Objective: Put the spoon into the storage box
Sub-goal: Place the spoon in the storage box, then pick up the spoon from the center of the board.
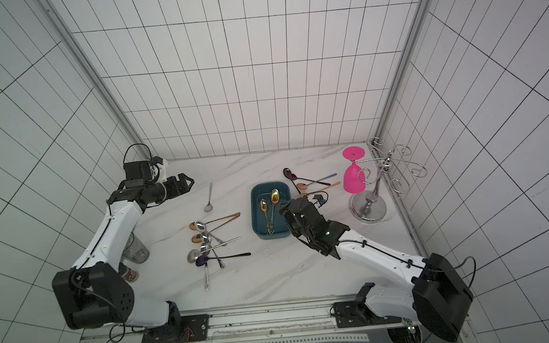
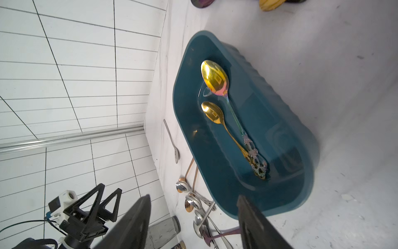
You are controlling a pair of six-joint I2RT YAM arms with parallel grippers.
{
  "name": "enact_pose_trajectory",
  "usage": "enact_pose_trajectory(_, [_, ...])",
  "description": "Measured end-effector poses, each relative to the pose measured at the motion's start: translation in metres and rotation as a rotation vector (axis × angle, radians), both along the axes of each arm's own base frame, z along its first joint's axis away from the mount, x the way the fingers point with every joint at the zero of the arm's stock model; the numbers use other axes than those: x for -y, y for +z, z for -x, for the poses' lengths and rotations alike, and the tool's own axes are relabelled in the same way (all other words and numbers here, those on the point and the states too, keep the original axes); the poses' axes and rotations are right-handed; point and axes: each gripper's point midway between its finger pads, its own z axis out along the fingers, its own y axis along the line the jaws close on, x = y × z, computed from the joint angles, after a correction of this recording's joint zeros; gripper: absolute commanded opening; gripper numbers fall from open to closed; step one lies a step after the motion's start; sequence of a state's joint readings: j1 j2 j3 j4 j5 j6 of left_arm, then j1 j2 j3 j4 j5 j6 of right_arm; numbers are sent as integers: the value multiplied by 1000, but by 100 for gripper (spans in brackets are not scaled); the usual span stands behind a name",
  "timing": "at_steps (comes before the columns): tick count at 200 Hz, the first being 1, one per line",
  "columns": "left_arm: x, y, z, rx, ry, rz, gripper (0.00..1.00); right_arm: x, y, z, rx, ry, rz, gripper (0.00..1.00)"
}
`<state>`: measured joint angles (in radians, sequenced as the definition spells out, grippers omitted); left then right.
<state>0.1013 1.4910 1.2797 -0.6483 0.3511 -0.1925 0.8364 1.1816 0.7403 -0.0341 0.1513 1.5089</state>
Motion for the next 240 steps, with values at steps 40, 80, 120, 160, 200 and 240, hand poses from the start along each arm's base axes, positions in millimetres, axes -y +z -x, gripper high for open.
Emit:
enact_pose_trajectory(40, [6,-33,-11,-83,-15,-7,88,39,24,-13,104,6,115,87])
enact_pose_trajectory(80, [22,-65,-17,-160,-52,-60,83,66,46,-20,217,84,307,93])
enact_pose_trajectory(120, [38,-90,-25,-215,-81,-138,77,77,47,-19,276,216,488,97])
enact_pose_trajectory(160, [47,-124,-24,-299,-85,-190,72,83,46,-20,315,322,621,97])
enact_pose_trajectory(200, [40,-136,-22,-355,-22,-125,64,94,40,-21,308,361,671,97])
enact_pose_trajectory(240, [24,-149,-20,-387,97,91,62,100,39,-23,305,368,678,97])
